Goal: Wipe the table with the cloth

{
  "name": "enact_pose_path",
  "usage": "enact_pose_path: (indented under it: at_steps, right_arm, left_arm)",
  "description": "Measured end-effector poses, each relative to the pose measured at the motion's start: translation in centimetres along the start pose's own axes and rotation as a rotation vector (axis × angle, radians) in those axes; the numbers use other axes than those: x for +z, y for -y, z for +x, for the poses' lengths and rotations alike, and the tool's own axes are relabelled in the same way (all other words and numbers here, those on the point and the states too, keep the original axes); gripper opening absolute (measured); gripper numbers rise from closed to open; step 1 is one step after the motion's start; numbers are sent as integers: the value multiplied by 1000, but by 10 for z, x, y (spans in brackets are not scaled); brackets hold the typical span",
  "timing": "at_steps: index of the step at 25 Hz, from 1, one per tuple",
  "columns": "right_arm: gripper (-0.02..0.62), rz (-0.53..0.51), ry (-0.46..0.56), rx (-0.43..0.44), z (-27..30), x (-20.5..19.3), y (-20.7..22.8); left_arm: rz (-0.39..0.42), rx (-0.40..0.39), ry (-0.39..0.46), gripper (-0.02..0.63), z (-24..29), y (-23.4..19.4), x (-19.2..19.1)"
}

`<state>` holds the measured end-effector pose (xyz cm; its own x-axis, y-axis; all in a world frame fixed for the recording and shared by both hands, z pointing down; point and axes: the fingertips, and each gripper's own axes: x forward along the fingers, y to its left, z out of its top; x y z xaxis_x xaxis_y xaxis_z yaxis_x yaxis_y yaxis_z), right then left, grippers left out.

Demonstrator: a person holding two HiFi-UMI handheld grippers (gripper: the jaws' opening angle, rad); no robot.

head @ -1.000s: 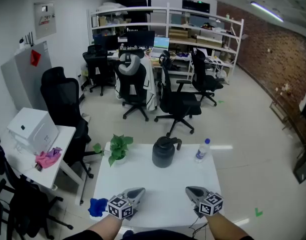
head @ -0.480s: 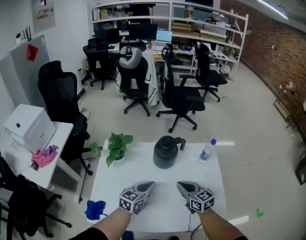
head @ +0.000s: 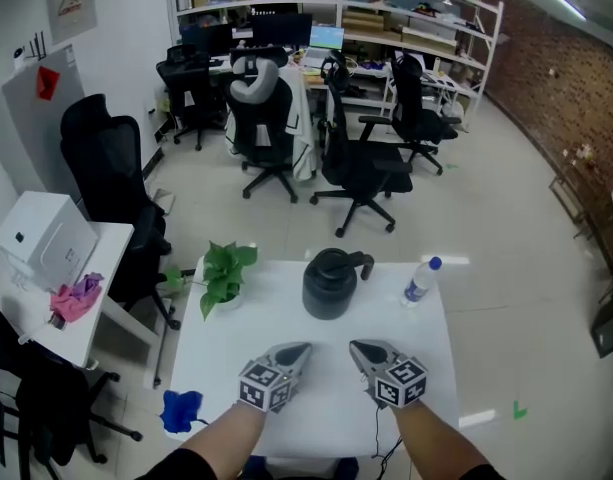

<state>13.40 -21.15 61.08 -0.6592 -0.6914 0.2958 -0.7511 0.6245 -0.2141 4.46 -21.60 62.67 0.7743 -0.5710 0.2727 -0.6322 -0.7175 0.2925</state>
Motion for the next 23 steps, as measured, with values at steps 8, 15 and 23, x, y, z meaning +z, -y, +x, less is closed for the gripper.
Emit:
enact_pose_path:
  at_steps: [8,15,23]
  right_arm:
    - [0,-9,-25,15,-2,-4,-7]
    - [0,-13,-31,23,-3,-5,-8]
    - [0,-16,-33,22,-4,-6,-10]
  left_arm:
    - [-7,-5,0,0,-1,4,1]
    - [-13,-4,5,0,-3,5,2]
    - [-13,1,8,0,-7,5,3]
